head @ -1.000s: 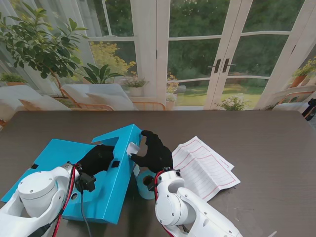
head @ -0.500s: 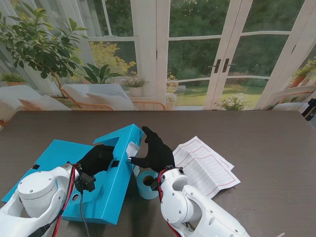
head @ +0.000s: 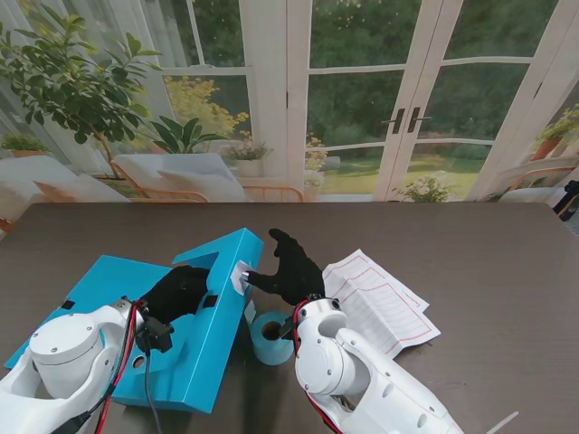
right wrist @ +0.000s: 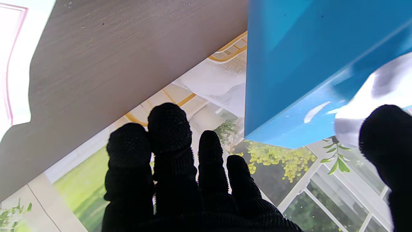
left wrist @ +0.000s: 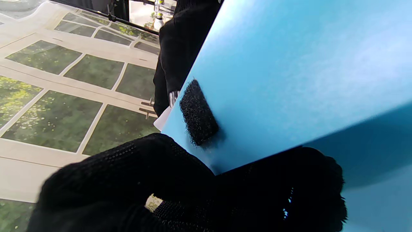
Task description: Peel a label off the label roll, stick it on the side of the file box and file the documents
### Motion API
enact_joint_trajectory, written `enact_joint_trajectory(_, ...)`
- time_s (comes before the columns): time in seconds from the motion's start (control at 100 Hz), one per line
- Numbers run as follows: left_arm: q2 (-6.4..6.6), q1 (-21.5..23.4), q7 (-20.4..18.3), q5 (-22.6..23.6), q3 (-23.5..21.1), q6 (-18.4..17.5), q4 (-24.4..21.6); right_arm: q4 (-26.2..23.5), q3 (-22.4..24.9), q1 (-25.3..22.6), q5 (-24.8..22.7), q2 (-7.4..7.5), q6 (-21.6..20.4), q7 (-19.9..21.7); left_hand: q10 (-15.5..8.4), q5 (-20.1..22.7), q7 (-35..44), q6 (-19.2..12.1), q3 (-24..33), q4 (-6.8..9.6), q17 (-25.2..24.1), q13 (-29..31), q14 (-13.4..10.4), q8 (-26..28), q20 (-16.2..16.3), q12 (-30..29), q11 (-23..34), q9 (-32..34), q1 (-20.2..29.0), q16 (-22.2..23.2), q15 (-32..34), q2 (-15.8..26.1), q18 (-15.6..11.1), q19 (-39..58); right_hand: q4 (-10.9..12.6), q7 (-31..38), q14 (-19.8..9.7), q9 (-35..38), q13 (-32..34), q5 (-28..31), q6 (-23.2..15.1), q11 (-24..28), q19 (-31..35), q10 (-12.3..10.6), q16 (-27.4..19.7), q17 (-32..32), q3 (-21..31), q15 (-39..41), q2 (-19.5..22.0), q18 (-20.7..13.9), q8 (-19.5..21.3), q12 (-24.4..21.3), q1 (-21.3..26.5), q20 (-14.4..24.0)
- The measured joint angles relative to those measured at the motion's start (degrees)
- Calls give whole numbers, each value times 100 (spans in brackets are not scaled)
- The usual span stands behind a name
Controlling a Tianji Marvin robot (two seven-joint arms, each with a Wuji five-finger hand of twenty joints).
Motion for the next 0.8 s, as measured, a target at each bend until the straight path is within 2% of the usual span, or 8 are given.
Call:
enact_joint_trajectory(0.07, 8, 21, -21, 10, -18, 2, -25, 69, -28, 57, 60, -31, 19, -10, 0, 0, 0, 0, 0, 0, 0, 0, 0, 1, 0, 1, 0, 0, 0, 1, 1, 0, 0, 0, 0, 404, 41, 4, 0, 0, -63, 0, -1, 5, 0, 0, -88, 0, 153, 0, -354, 0, 10, 0)
enact_joint_trajectory(0.19, 21, 71, -57, 31, -56, 2, -73, 181, -73, 146, 175, -83, 54, -15, 0, 0, 0, 0, -1, 0, 0, 0, 0, 4, 0, 2, 0, 0, 0, 2, 1, 0, 0, 0, -3, 742, 60, 17, 0, 0, -66, 0, -1, 11, 0, 0, -188, 0, 211, 1, -485, 0, 77, 0)
enact_joint_trajectory(0.34, 35, 96, -70, 45, -69, 7, -81, 221, -87, 179, 228, -120, 76, -16, -1, -12, 2, 0, -12, 0, 0, 0, 0, 15, 0, 3, 0, 0, 0, 5, 2, 0, 0, 0, -8, 951, 65, 88, 0, 0, -68, -2, -1, 54, 0, 0, -175, 0, 211, 0, -555, 0, 78, 0)
enact_joint_trajectory(0.41, 37, 101, -75, 49, -69, 22, -85, 221, -87, 179, 247, -127, 78, -17, -1, -12, 2, 0, -13, 0, 0, 0, 0, 22, 0, 3, 0, 0, 0, 5, 3, 0, 0, 0, -8, 1089, 65, 88, 0, 0, -74, -13, -1, 62, 0, 0, -265, 0, 348, 0, -576, 0, 149, 0)
enact_joint_trajectory(0.8, 43, 161, -70, 51, -96, 57, -121, 281, -216, 293, 215, -154, 155, -37, -1, -40, 39, 0, -25, -12, 0, 0, -1, 44, 0, 4, 0, 0, 1, 57, 7, 0, 0, 0, 7, 1307, 67, 92, 1, 0, -79, -14, 0, 64, 0, 0, -250, 0, 434, 1, -636, -10, 154, 0)
